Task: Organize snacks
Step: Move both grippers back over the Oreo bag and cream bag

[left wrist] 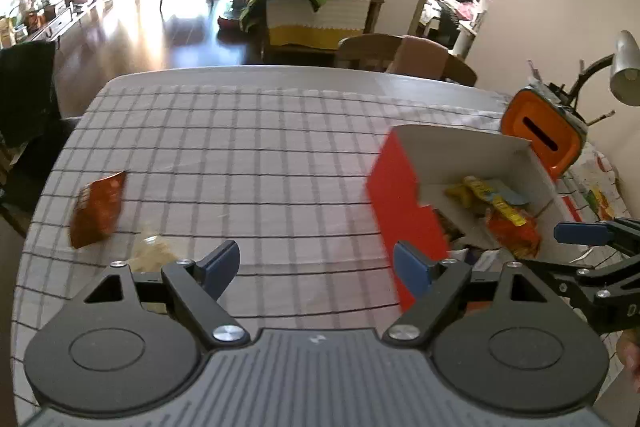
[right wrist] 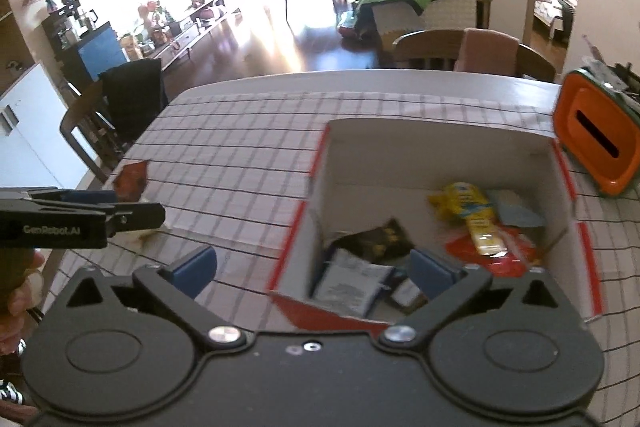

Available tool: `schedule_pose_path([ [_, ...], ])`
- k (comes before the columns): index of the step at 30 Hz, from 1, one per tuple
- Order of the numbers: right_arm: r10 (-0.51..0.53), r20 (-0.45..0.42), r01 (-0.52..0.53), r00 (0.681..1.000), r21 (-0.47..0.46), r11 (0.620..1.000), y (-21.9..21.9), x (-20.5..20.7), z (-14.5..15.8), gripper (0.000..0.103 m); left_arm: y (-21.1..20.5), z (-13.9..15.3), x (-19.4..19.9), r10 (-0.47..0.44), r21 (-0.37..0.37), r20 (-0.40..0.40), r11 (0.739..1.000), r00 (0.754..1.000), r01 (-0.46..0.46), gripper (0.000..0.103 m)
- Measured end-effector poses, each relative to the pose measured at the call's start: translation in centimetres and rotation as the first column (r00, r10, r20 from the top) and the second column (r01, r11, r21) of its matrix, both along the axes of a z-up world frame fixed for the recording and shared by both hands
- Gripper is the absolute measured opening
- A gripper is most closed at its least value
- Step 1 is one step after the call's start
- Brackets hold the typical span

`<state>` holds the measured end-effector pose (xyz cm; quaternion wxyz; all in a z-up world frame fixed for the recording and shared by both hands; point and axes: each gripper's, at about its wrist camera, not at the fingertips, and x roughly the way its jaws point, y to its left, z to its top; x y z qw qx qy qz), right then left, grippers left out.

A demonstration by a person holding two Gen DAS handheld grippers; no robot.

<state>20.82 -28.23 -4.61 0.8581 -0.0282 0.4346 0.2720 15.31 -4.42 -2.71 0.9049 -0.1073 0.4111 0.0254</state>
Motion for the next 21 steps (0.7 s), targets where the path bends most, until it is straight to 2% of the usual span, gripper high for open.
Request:
schedule_pose_path([
  [12, 0.118, -0.011, -0.118, 0.993, -0.011, 0.993, 9.6, -2.1, -0.8, 0.103, 11.0, -1.5, -3.1, 0.073, -0.008, -0.034, 0.997, 0.997, -0.073, 0.084],
  [18, 0.204, -0.008, -0.204, 0.979, -0.024, 0.979, 15.0, -2.1, -1.6, 0.103, 15.4, -2.3, -2.1, 0.033, 0.023, -0.049, 0.999, 0.998, -0.032, 0.084],
  [21, 0.223, -0.033, -0.224, 0.974, -0.015, 0.974, 17.2, -1.9, -2.4, 0.103, 17.3, -3.2, -1.1, -0.026, 0.029, -0.058, 0.999, 0.998, 0.028, 0.084],
])
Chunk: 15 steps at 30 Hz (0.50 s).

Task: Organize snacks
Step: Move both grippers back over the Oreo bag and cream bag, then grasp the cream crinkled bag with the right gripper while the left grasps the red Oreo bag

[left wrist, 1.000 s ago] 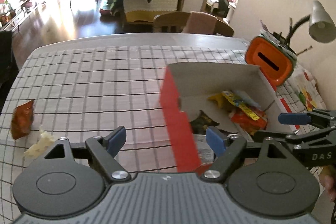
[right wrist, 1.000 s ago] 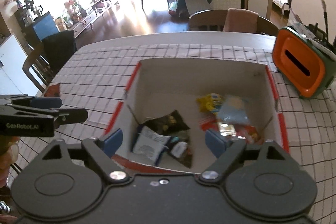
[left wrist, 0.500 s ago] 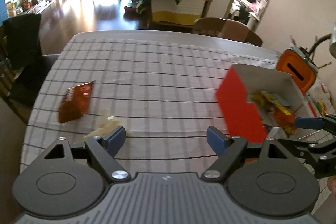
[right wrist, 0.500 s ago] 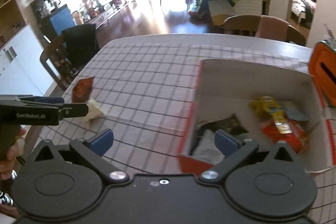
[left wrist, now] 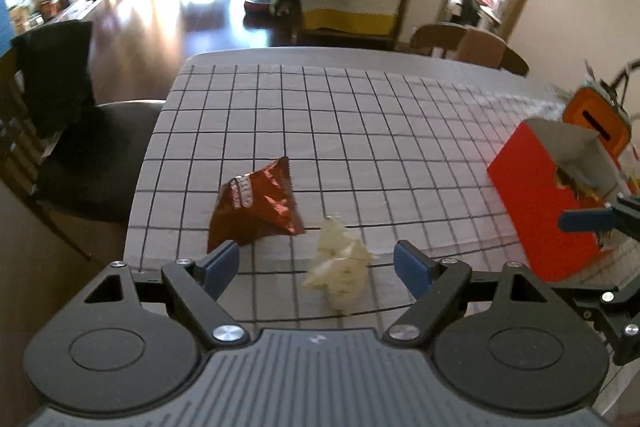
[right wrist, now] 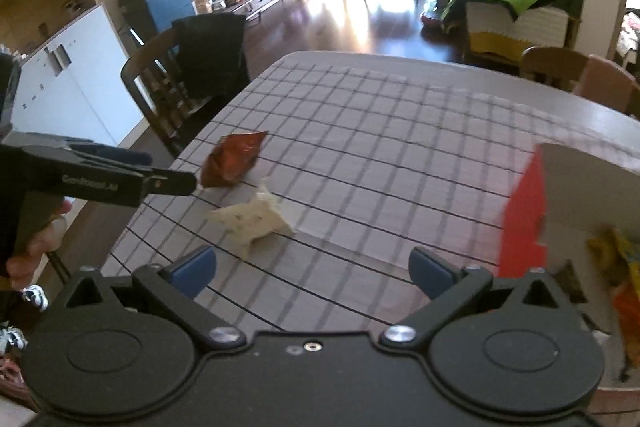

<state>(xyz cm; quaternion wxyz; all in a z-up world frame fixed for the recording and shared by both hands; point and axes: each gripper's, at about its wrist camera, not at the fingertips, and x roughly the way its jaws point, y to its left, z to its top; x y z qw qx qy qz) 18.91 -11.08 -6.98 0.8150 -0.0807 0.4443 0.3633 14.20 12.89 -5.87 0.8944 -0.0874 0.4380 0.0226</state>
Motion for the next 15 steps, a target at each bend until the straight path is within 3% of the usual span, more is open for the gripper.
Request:
schedule_pose_path([
  [8, 0.083, -0.025, -0.084, 0.996, -0.023, 0.996, 5.1, 0.2, -2.4, 0.103, 3.8, -2.4, 2.6, -0.173, 0.062, -0.041, 0.983, 0.984, 0.175, 0.084],
  [10, 0.104, -0.029, -0.105, 0.994, -0.034, 0.994, 6.1, 0.2, -3.3, 0.103, 4.2, -3.0, 3.4, -0.232, 0.081, -0.063, 0.968, 0.971, 0.237, 0.084],
  [15, 0.173, -0.014, -0.173, 0.985, -0.088, 0.981, 9.1, 0.2, -5.4, 0.103, 4.5, -5.2, 5.1, -0.384, 0.159, -0.131, 0.902, 0.914, 0.401, 0.084],
])
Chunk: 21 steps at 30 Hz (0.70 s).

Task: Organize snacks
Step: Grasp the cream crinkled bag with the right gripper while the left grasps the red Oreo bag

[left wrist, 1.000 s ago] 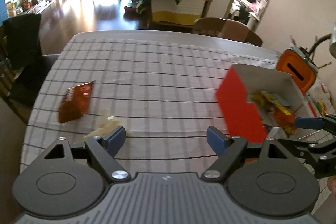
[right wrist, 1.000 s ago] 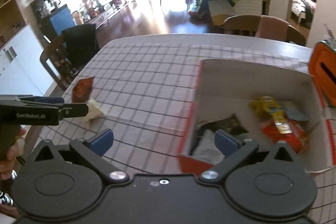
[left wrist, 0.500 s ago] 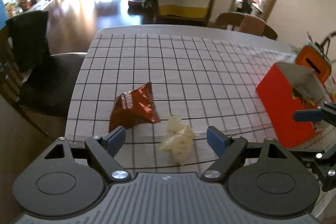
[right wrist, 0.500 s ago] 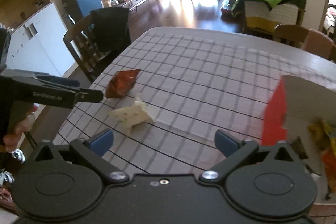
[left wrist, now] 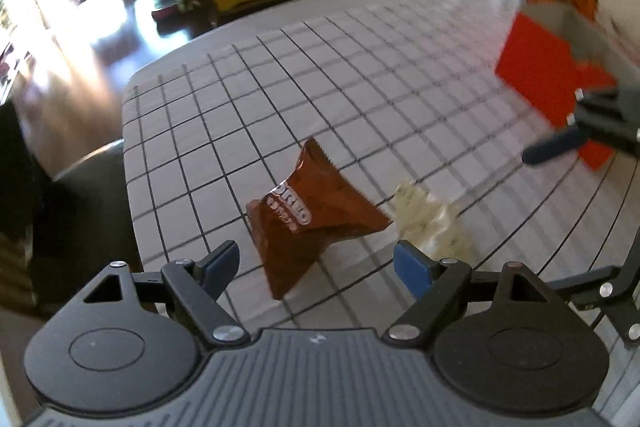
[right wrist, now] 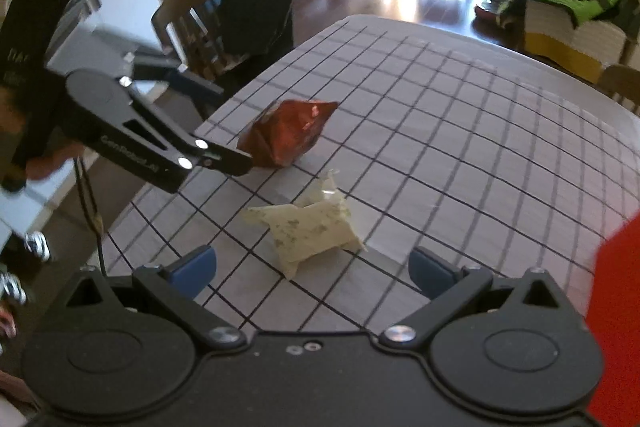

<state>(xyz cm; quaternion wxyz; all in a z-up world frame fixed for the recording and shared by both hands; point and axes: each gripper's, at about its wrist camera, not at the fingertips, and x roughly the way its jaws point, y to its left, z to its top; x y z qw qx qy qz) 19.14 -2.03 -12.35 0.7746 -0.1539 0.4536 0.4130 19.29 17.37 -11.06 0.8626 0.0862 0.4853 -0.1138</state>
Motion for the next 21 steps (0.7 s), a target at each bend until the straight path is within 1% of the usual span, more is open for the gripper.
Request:
schedule_pose_path([
  [3, 0.038, 0.021, -0.038, 0.999, -0.038, 0.999, 1.6, 0.2, -1.1, 0.102, 0.1, -1.2, 1.1, -0.053, 0.042, -0.031, 0.998, 0.998, 0.055, 0.084],
  [6, 0.075, 0.043, -0.072, 0.996, -0.069, 0.995, 3.0, 0.3, -2.2, 0.101, 0.2, -2.0, 2.1, -0.115, 0.046, -0.062, 0.992, 0.991, 0.118, 0.084],
  [8, 0.107, 0.060, -0.102, 0.992, -0.090, 0.991, 3.8, 0.5, -2.8, 0.101, 0.2, -2.5, 2.7, -0.148, 0.063, -0.075, 0.986, 0.986, 0.153, 0.084],
  [10, 0.130, 0.071, -0.122, 0.989, -0.113, 0.986, 4.4, 0.8, -3.3, 0.098, 0.4, -3.0, 3.4, -0.158, 0.069, -0.087, 0.984, 0.984, 0.164, 0.084],
  [13, 0.140, 0.038, -0.135, 0.989, -0.117, 0.984, 5.2, 1.7, -4.2, 0.096, 1.0, -3.6, 4.5, -0.163, 0.034, -0.105, 0.985, 0.981, 0.167, 0.084],
  [15, 0.145, 0.031, -0.140, 0.989, -0.124, 0.982, 5.6, 2.2, -4.9, 0.091, 1.1, -3.9, 5.0, -0.169, 0.018, -0.112, 0.985, 0.979, 0.172, 0.084],
  [16, 0.145, 0.026, -0.141, 0.989, -0.130, 0.982, 5.8, 2.4, -5.1, 0.090, 1.1, -4.0, 5.1, -0.170, 0.018, -0.112, 0.985, 0.979, 0.173, 0.084],
  [17, 0.144, 0.021, -0.140, 0.989, -0.132, 0.981, 5.8, 2.5, -5.3, 0.086, 1.0, -4.3, 5.2, -0.169, 0.020, -0.111, 0.985, 0.979, 0.172, 0.084],
  [20, 0.130, 0.002, -0.128, 0.992, -0.137, 0.982, 5.9, 2.9, -5.9, 0.083, 1.0, -4.7, 5.6, -0.163, 0.009, -0.103, 0.986, 0.981, 0.164, 0.084],
  [21, 0.125, 0.002, -0.123, 0.992, -0.138, 0.983, 5.9, 3.0, -6.0, 0.079, 1.0, -4.8, 5.6, -0.159, 0.005, -0.098, 0.987, 0.982, 0.160, 0.084],
])
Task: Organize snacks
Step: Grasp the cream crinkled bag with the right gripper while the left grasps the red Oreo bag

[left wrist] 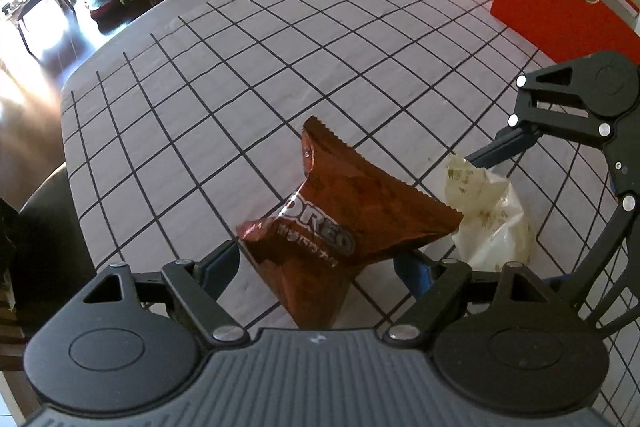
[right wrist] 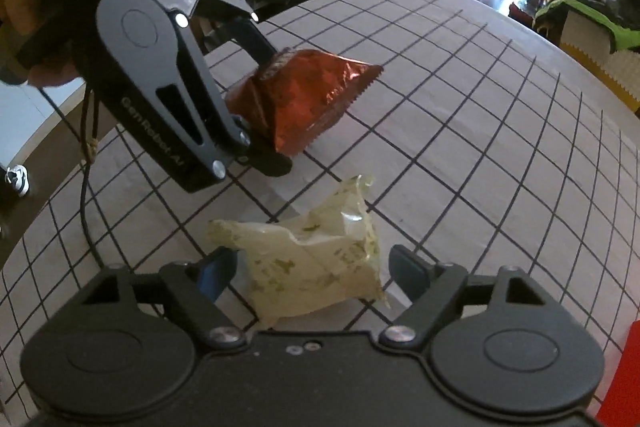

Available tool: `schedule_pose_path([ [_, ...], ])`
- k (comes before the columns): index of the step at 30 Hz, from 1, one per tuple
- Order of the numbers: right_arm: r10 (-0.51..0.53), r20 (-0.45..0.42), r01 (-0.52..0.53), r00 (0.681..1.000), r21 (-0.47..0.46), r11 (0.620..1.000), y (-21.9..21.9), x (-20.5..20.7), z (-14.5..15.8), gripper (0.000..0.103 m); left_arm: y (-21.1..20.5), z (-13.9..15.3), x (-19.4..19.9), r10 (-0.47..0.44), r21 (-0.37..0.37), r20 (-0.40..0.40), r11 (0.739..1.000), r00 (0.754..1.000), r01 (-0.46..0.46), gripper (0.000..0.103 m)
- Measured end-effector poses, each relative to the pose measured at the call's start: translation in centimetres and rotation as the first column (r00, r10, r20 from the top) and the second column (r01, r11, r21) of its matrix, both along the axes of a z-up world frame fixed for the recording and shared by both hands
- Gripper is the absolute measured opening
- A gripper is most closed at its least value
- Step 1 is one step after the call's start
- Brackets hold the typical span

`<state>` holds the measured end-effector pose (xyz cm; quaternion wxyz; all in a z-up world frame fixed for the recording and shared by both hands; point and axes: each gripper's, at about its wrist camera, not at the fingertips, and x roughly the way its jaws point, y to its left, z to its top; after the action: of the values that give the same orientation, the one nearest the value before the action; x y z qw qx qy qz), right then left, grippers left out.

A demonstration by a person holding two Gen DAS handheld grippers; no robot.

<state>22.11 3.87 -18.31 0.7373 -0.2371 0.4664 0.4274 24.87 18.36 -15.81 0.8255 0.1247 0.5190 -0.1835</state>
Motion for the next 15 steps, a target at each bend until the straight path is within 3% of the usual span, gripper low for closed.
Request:
schedule_pose_path([
  [3, -0.016, -0.008, 0.016, 1.000, 0.000, 1.000, -0.05, 0.41, -0.24, 0.070, -0.10, -0.16, 0.01, 0.011, -0.016, 0.001, 1.000, 1.000, -0.011, 0.083],
  [6, -0.021, -0.007, 0.021, 1.000, 0.012, 1.000, -0.08, 0.53, -0.13, 0.062, 0.08, -0.08, 0.12, 0.029, -0.039, -0.001, 0.999, 1.000, -0.029, 0.076],
  [8, -0.018, -0.003, 0.018, 1.000, 0.017, 1.000, -0.14, 0.44, 0.02, 0.060, 0.22, -0.07, 0.21, 0.046, -0.047, -0.007, 0.998, 0.999, -0.046, 0.056],
  [15, -0.035, -0.006, 0.035, 0.999, 0.032, 0.999, -0.75, 0.15, 0.42, 0.057, 0.07, 0.00, -0.26, 0.082, -0.057, -0.009, 0.995, 0.997, -0.082, 0.040],
])
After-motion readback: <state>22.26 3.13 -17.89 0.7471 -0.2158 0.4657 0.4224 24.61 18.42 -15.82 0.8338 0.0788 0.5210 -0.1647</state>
